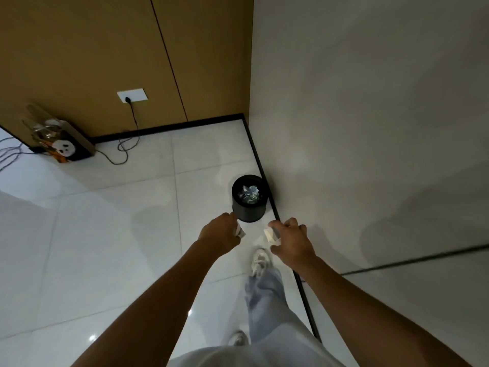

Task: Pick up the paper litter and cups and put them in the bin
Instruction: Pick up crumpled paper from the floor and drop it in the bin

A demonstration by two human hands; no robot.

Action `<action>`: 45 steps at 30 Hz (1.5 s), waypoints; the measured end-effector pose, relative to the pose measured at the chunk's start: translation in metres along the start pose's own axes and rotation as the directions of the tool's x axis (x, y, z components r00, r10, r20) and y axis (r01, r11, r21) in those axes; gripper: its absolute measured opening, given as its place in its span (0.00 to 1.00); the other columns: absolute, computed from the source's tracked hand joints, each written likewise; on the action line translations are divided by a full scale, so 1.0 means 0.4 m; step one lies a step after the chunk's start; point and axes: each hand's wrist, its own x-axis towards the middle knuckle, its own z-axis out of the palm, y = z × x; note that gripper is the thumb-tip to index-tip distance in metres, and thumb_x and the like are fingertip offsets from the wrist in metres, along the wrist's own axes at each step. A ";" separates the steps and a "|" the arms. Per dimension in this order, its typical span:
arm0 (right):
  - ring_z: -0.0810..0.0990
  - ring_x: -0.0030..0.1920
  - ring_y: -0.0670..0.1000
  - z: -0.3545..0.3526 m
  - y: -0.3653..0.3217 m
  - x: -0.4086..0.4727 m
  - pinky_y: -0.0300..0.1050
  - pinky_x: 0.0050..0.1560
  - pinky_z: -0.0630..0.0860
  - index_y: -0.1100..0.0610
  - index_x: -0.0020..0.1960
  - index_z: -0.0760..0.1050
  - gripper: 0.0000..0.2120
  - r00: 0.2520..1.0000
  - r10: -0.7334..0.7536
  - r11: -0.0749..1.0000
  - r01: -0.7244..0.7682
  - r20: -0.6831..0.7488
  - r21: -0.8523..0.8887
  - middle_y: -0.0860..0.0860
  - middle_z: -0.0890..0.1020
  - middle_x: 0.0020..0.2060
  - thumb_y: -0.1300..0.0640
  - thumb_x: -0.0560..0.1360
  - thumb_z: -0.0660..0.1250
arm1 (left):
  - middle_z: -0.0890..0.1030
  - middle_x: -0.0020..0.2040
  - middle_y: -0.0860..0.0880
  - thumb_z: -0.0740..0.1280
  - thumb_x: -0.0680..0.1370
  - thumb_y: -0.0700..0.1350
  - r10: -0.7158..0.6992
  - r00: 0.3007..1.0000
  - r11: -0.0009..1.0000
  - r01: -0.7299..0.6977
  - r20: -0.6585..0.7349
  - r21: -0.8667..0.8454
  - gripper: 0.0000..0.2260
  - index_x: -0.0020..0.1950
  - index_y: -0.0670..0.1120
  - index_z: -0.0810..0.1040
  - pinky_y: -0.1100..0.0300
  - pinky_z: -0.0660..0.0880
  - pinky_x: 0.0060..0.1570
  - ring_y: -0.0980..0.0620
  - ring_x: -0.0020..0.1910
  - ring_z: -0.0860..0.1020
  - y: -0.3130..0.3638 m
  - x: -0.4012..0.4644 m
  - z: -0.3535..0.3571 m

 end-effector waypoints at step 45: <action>0.68 0.67 0.57 0.193 0.146 1.241 0.49 0.60 0.74 0.52 0.73 0.64 0.24 0.957 0.188 0.973 -0.213 0.221 0.093 0.55 0.65 0.71 0.56 0.78 0.64 | 0.75 0.62 0.49 0.66 0.77 0.47 -0.159 0.960 0.974 0.191 0.230 -0.124 0.23 0.71 0.47 0.64 0.60 0.73 0.53 0.50 0.60 0.75 -0.214 1.129 0.063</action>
